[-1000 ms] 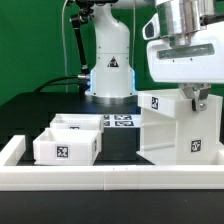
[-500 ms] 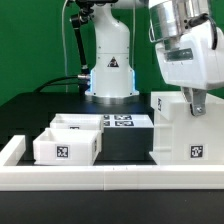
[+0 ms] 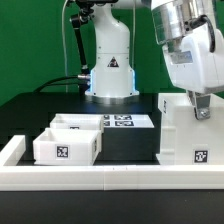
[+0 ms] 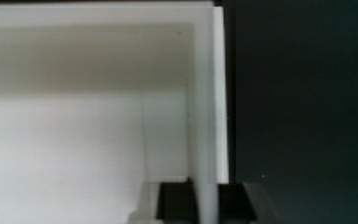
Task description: Assemble drawer
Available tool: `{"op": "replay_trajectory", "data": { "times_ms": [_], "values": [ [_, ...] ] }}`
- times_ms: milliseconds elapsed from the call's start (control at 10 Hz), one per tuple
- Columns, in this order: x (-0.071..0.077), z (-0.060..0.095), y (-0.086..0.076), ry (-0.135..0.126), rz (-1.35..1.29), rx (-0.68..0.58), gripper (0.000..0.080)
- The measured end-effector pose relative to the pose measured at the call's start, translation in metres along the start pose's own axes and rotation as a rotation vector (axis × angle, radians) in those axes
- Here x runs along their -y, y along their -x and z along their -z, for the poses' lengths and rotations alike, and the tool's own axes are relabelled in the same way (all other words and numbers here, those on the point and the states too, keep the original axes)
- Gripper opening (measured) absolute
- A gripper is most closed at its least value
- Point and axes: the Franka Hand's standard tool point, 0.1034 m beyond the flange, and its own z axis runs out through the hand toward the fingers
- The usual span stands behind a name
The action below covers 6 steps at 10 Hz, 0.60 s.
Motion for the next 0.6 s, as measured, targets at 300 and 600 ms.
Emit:
{"op": "replay_trajectory", "data": {
  "times_ms": [300, 600],
  "values": [
    [-0.001, -0.001, 0.002, 0.002, 0.053, 0.001, 0.0400],
    [0.003, 0.013, 0.003, -0.011, 0.134, 0.003, 0.0625]
  ]
}}
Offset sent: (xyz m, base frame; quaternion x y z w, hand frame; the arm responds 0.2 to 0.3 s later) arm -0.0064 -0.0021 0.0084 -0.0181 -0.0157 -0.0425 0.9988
